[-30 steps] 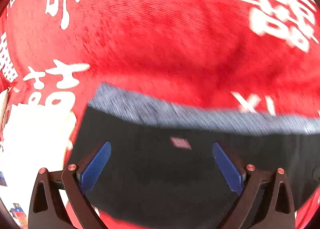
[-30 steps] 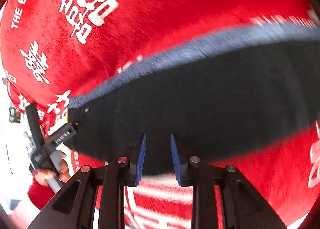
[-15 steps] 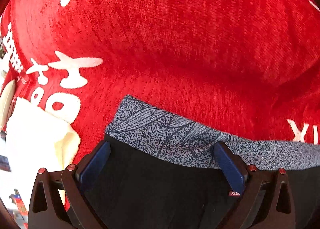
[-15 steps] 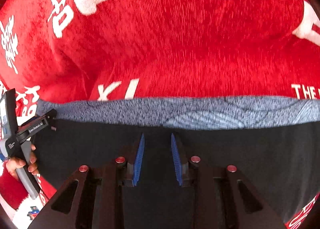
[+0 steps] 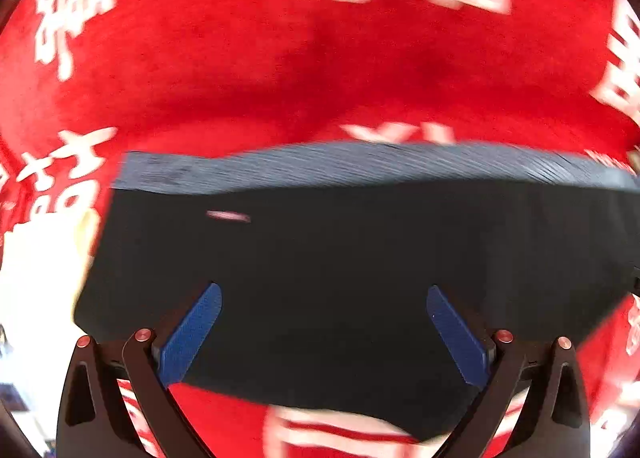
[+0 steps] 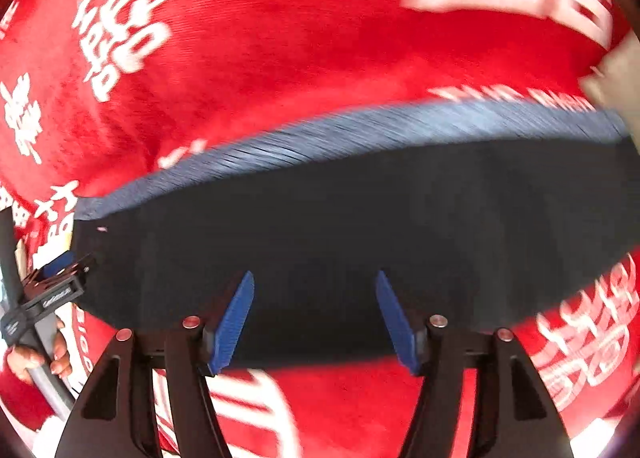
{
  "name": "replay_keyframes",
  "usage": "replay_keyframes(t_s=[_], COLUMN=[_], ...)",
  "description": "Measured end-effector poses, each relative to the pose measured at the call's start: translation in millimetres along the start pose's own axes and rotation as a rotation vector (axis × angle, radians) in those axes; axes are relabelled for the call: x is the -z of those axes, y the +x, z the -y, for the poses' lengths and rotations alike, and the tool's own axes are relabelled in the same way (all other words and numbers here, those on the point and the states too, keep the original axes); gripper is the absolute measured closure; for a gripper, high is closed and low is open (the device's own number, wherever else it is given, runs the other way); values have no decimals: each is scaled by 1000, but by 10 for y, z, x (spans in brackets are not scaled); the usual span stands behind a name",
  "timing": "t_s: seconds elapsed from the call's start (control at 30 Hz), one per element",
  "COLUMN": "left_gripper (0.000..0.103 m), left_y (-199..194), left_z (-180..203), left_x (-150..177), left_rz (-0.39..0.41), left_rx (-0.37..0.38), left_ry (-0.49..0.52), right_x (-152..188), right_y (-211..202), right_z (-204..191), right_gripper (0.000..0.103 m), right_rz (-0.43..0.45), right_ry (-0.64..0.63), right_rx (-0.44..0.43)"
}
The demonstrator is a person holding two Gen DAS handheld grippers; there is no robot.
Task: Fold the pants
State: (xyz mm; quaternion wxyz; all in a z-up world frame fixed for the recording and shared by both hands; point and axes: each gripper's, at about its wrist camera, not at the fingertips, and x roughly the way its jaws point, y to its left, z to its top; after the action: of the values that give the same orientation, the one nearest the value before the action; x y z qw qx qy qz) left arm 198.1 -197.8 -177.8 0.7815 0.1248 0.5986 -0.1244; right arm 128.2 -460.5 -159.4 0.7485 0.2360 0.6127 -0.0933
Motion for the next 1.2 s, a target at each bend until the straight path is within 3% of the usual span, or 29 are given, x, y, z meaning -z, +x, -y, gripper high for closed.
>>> replay_keyframes(t_s=[0.27, 0.5, 0.6, 0.83, 1.0, 1.2], left_gripper=[0, 0, 0, 0, 0, 0], left_y=[-59, 61, 324, 332, 321, 296], left_z=[1156, 1700, 1778, 1836, 1881, 1978], left_x=[46, -47, -25, -67, -77, -101], left_rz=[-45, -66, -128, -113, -114, -114], left_rx=[138, 138, 90, 69, 54, 25], left_ry=[49, 66, 72, 59, 48, 46], right_x=[417, 653, 723, 763, 735, 748], right_y=[-228, -326, -358, -473, -526, -540], right_z=[936, 1320, 1513, 1794, 2044, 2315], right_gripper=[28, 28, 28, 28, 28, 28], right_rz=[-41, -60, -65, -12, 42, 68], right_ry=[224, 287, 317, 368, 481, 536], right_rx=[-43, -56, -75, -176, -272, -316])
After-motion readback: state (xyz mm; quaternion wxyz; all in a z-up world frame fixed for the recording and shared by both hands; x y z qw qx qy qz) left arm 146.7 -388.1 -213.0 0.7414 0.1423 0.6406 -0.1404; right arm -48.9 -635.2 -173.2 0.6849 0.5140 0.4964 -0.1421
